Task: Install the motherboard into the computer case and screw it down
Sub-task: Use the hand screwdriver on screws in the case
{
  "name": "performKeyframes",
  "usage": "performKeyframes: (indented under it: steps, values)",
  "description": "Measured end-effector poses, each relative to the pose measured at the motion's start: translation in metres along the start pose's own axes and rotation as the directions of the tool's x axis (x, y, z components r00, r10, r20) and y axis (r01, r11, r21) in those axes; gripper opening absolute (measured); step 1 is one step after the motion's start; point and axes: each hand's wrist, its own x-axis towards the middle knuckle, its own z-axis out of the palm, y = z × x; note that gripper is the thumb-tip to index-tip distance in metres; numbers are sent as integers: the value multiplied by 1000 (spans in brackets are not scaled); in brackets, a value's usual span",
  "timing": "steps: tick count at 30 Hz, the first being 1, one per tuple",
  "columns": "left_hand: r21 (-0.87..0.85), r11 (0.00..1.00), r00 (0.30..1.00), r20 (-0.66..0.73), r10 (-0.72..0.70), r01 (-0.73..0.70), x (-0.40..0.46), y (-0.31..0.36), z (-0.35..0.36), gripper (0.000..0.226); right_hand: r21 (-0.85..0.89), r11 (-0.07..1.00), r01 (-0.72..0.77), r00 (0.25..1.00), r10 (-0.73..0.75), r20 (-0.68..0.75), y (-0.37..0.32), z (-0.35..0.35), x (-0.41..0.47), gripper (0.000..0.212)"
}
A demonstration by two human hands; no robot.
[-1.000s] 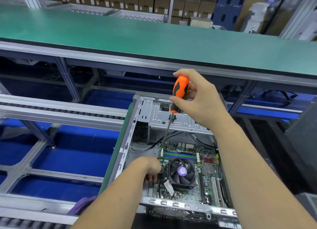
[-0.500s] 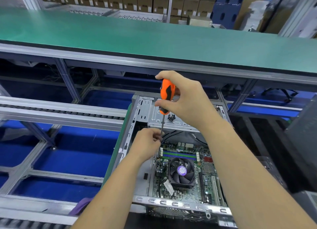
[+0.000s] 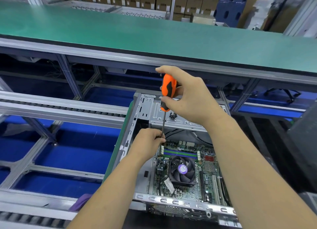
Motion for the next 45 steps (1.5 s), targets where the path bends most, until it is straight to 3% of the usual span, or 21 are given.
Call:
performKeyframes:
  steps: [27,32,36,41,45]
  values:
    - [-27,999,999,-19,-36,35,-2,-6,7,8,22,1000,-15,999,16,-28,-2,1,-4,57]
    - [-31,998,998,-27,-49,48,-1,-6,9,8,198,980,-29,1000,26,17,-3,-7,-6,62]
    - [-49,998,999,-31,-36,35,-3,-5,9,10,169,985,-32,998,41,-53,-2,-5,-7,51]
    - [-51,998,999,-27,-32,31,-3,-5,9,11,261,965,-27,999,33,-19,-3,-7,-10,60]
    - [-61,997,999,-17,-45,43,-3,-4,10,13,195,981,-16,995,34,-89,-3,-4,-10,52]
